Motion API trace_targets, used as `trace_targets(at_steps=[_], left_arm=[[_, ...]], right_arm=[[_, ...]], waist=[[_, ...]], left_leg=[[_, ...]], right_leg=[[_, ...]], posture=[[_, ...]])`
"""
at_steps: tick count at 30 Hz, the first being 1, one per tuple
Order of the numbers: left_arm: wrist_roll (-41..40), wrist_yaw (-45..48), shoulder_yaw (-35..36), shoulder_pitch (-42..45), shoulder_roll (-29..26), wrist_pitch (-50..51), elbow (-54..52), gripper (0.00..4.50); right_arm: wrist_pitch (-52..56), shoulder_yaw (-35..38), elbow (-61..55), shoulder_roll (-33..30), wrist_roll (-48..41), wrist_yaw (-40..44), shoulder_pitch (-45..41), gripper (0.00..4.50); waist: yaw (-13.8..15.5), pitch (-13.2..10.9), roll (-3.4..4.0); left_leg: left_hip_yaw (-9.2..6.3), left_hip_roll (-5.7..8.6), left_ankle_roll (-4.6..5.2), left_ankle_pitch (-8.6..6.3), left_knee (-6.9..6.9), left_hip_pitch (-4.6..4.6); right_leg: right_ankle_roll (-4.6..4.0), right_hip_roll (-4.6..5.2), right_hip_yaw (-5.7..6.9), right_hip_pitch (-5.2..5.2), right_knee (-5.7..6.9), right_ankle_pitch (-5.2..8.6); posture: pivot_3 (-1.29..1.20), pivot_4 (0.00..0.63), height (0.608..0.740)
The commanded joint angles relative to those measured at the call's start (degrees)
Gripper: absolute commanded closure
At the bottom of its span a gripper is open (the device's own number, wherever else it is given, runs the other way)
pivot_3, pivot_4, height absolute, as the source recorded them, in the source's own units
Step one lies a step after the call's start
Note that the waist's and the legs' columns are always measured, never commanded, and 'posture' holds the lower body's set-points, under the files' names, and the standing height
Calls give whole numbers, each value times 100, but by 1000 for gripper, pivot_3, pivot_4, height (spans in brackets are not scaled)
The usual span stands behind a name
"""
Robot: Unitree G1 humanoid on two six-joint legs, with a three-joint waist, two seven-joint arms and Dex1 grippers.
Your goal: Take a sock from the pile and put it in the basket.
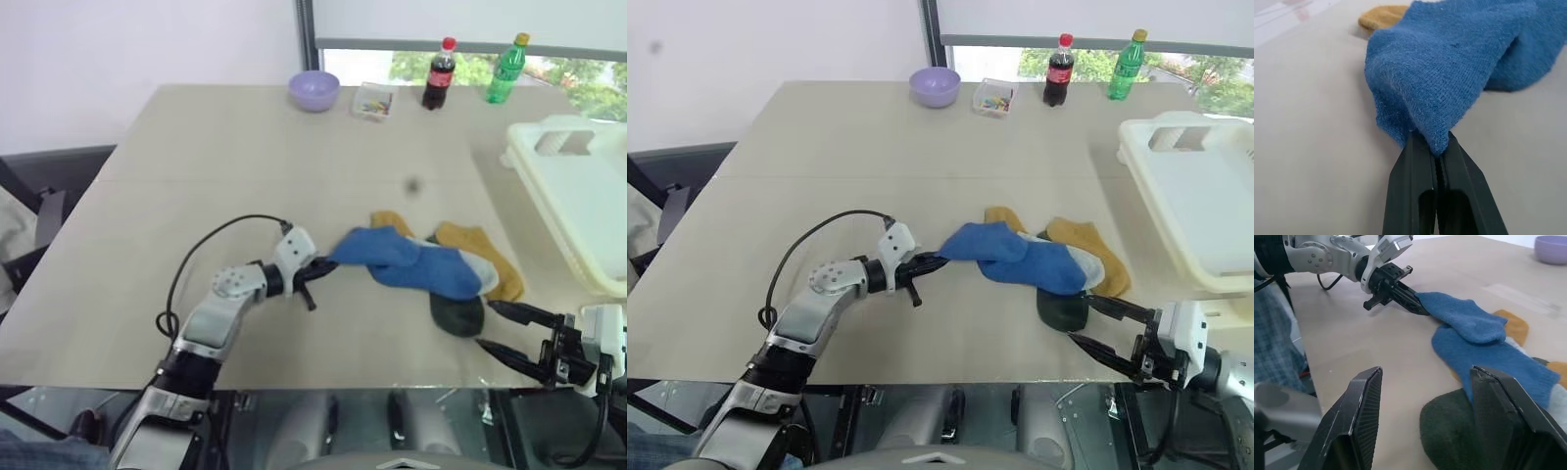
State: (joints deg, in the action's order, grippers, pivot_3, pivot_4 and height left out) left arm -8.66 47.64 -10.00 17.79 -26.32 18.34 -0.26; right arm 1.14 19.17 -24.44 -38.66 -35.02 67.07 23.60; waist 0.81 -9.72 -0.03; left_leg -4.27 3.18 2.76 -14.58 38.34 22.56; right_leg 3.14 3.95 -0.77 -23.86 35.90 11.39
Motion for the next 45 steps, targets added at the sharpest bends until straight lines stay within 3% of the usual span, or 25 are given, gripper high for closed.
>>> trace_targets(at_steps=[1, 13, 20, 27, 28, 33, 35, 37, 45], left_arm=[[-81, -59, 169, -262, -188, 292, -413, 4452], [-398, 64, 1139, -2244, -1365, 389, -2082, 4452], [-590, -12, 1603, -3272, -1605, 513, -2834, 4452], [-599, -347, 2010, -4074, -1482, 593, -3245, 4452], [-594, -381, 2041, -4118, -1471, 573, -3269, 3876], [-754, -323, 2181, -4469, -1407, 462, -3400, 1812], [-731, -300, 2235, -4556, -1413, 325, -3384, 749], [-907, -136, 2349, -4718, -1419, 241, -3458, 120], [-1718, 483, 2798, -5045, -1628, 495, -3455, 46]], right_arm=[[11, -34, -175, -97, -87, 86, -97, 1630], [-7, -449, -159, -316, -11, 464, -244, 1630], [-104, -550, -6, -338, 55, 643, -322, 1630], [-138, -602, 111, -348, 65, 777, -413, 1630], [-145, -617, 124, -347, 71, 796, -426, 1630], [-193, -702, 250, -337, 105, 869, -528, 1630], [-228, -719, 305, -347, 123, 908, -561, 1630], [-254, -727, 339, -348, 137, 922, -583, 1630], [-343, -741, 382, -279, 191, 902, -573, 1630]], waist=[[-8, 0, 0], [-2, 1, 1], [2, 0, 0], [2, 0, 0], [2, 0, 0], [-1, 0, -1], [3, 0, -1], [2, -1, -2], [8, -6, -8]], left_leg=[[1, 0, 0, 0, -1, 0], [0, -6, -2, -1, -4, -1], [0, -9, -21, -13, -5, 4], [0, -10, -26, -16, -6, 5], [0, -10, -27, -16, -6, 5], [0, -11, -28, -17, -6, 5], [0, -11, -27, -17, -5, 5], [0, -11, -28, -17, -5, 5], [0, -11, -28, -17, -5, 9]], right_leg=[[1, -2, 0, -1, 0, -1], [1, 7, -5, -1, -1, 21], [2, 8, -5, -3, -4, 22], [3, 9, -4, -4, -5, 23], [3, 8, -3, -4, -5, 23], [3, 8, -2, -4, -5, 24], [3, 8, -1, -4, -5, 24], [3, 7, -1, -4, -5, 24], [4, 8, 0, -6, -6, 24]], posture=[[0, 150, 735], [0, 150, 735], [0, 150, 735], [0, 150, 735], [0, 150, 735], [0, 150, 735], [0, 150, 735], [0, 150, 735], [0, 150, 735]])
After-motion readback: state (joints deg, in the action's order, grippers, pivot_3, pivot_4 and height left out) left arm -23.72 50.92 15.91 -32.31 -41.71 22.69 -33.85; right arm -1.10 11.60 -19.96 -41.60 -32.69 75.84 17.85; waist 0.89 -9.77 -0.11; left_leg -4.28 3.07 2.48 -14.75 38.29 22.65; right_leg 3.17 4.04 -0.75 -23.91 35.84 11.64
